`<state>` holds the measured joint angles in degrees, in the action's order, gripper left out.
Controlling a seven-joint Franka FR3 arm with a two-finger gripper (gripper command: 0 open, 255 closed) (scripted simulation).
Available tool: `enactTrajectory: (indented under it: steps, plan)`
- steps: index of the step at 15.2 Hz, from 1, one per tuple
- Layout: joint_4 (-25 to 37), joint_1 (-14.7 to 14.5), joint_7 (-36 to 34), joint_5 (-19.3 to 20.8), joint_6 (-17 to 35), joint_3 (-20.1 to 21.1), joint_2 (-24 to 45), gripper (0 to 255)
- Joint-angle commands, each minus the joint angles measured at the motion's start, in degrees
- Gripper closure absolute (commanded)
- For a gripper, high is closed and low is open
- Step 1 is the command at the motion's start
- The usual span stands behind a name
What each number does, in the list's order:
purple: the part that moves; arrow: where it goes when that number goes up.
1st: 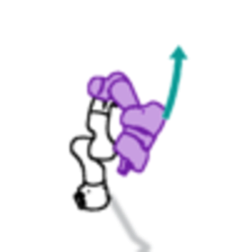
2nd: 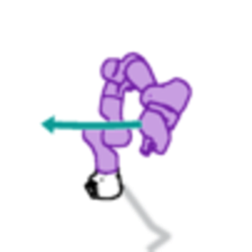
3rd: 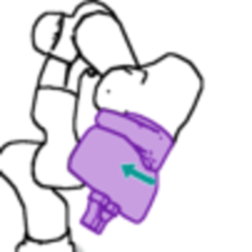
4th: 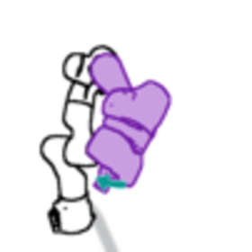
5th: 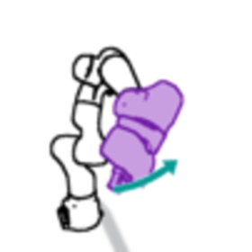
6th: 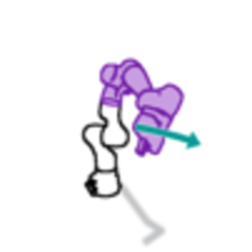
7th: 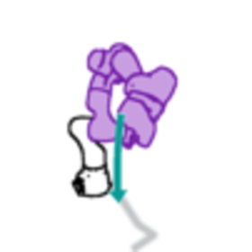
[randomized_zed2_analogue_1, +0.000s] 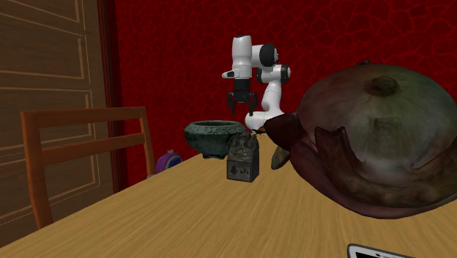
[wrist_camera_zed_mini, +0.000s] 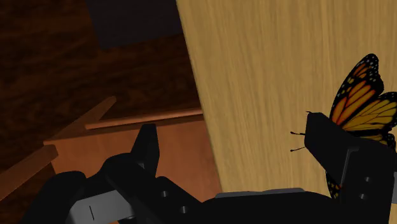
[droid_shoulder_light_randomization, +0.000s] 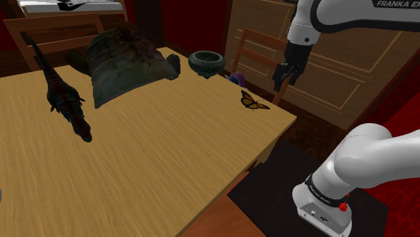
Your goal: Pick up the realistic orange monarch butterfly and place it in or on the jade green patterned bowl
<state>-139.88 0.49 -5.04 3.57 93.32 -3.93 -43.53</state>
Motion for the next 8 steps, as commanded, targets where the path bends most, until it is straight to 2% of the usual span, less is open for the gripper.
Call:
enactTrajectory:
  steps: [1,8]
  plan:
    - [0.0,0.0,0.0,0.0,0.0,0.0,0.0,0]
    - [-7.2,-4.7,-7.5,-5.2,12.2,8.4,-3.0,0]
